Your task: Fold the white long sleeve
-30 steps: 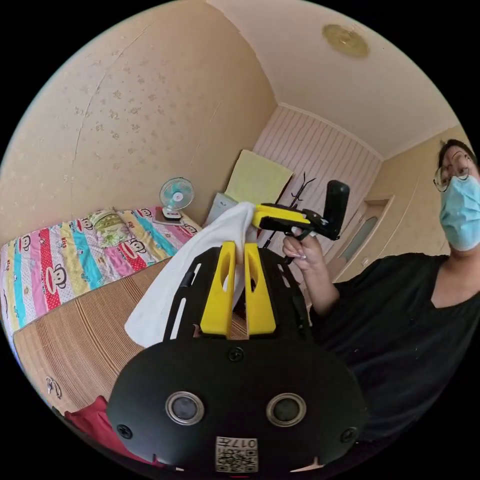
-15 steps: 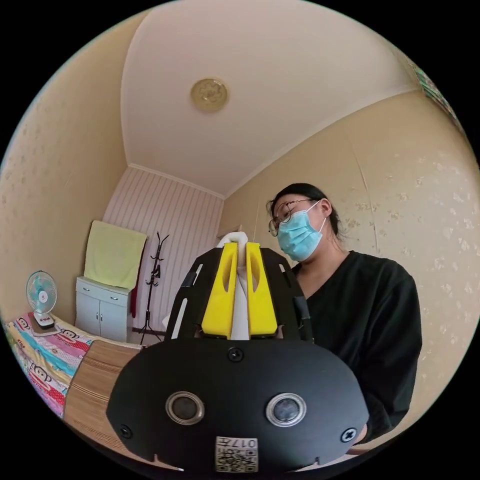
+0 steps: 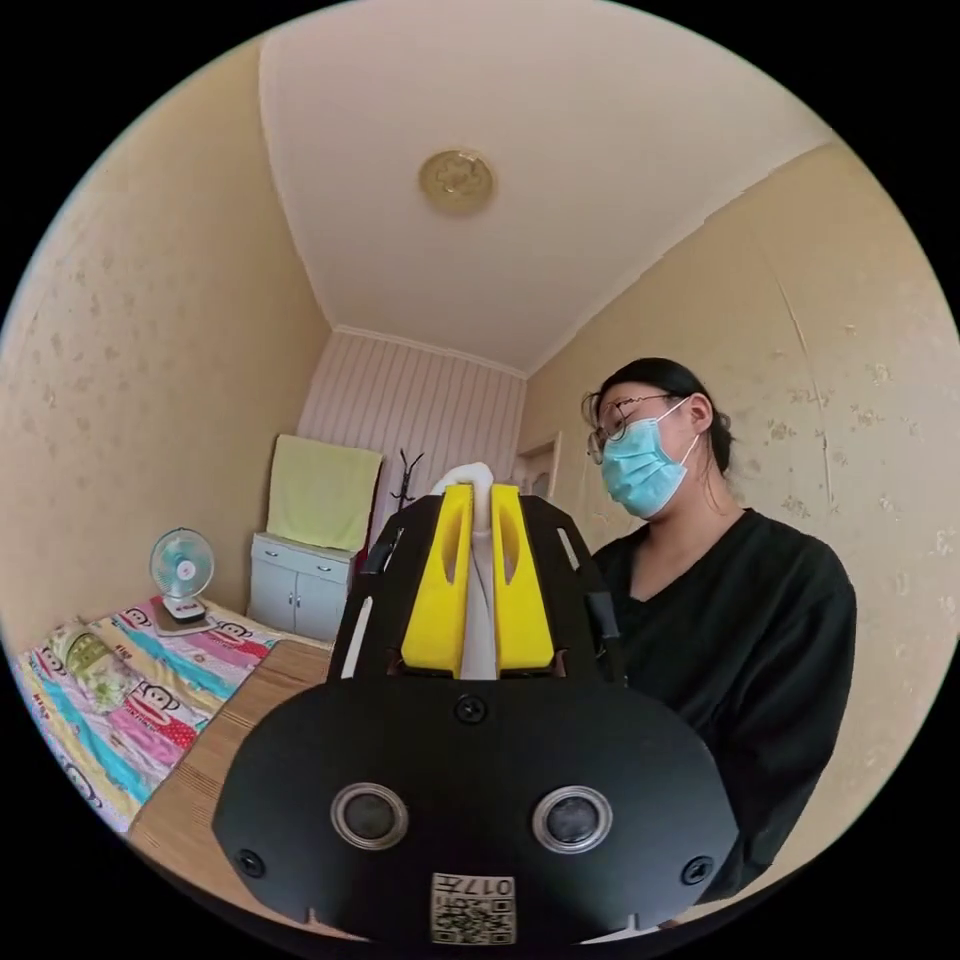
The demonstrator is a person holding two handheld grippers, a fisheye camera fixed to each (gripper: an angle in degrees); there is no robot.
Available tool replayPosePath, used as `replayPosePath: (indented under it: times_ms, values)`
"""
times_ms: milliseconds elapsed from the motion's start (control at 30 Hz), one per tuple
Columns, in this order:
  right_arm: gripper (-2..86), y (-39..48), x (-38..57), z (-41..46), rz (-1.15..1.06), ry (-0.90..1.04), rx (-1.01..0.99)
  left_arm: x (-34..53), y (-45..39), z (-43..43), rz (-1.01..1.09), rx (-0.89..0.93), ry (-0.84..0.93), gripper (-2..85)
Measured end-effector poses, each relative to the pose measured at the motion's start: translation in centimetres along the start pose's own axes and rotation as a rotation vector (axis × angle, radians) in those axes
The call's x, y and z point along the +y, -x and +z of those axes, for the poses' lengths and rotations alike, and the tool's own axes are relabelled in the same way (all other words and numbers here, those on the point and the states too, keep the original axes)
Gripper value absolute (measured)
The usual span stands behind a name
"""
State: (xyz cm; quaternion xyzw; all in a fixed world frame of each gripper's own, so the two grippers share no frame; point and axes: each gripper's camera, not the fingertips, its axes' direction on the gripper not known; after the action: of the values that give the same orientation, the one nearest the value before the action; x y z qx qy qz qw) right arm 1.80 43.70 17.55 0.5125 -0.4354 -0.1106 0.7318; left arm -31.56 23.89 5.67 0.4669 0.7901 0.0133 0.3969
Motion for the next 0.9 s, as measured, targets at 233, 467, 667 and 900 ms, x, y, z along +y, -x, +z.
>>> replayPosePath:
  times_ms: [233, 467, 667, 900]
  values:
    - [2.7, 2.4, -6.9, -7.4, -0.003, -0.256, 0.247, 2.0, 3.1, -2.4, -0.232, -0.285, 0.177, 2.0]
    - [2.5, 2.2, -7.5, -14.3, -0.008, -0.330, 0.366, 5.1, 4.4, -0.1, -0.322, -0.160, 0.199, 0.3]
    - [2.5, 1.9, -15.1, -18.0, -0.126, -0.280, 0.447, -3.6, 8.4, 0.6, -0.356, -0.165, 0.207, 0.6]
    - [2.4, -14.6, -26.2, -7.8, 0.061, 0.131, 0.472, -7.4, 31.1, 2.2, -0.657, -0.383, 0.363, 1.6]
